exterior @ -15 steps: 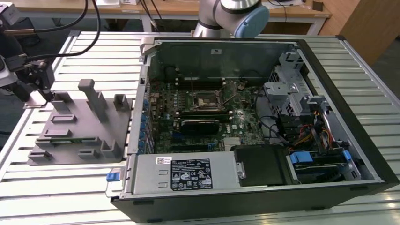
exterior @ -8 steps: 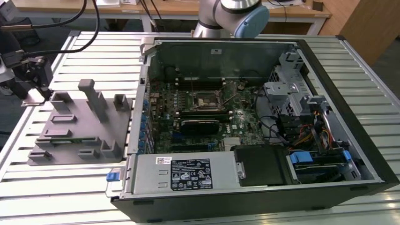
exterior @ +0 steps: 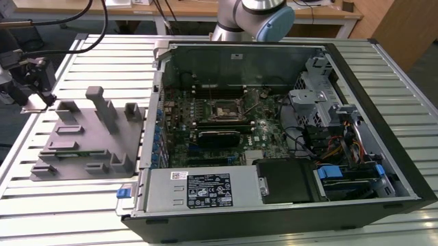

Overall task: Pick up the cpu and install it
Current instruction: 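Pick up the cpu and move it towards the insertion slot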

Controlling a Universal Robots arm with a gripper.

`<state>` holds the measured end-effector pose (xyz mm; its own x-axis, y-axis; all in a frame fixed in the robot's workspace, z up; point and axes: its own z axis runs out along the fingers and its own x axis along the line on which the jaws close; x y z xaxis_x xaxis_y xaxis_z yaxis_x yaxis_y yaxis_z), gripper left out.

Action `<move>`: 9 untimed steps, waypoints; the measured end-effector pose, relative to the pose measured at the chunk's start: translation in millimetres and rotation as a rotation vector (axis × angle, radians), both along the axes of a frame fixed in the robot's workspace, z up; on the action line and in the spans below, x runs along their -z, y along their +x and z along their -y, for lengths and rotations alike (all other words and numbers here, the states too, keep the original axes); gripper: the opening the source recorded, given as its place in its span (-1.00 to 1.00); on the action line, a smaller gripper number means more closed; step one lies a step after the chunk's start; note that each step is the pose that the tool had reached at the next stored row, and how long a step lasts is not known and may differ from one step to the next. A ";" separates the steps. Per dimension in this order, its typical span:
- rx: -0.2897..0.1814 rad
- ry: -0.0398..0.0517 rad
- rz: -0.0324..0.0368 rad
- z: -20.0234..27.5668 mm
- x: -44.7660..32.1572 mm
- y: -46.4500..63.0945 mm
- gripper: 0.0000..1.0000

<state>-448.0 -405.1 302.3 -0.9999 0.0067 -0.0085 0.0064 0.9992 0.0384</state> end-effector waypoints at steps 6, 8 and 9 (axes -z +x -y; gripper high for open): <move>0.000 -0.0001 0.0000 0.0 -6.7 0.0 0.06; 0.000 0.0000 0.0001 -0.1 -9.2 0.0 0.06; 0.000 0.0000 0.0001 -0.1 -10.4 0.0 0.06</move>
<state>-448.0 -405.0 312.7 -0.9999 0.0067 -0.0086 0.0063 0.9992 0.0384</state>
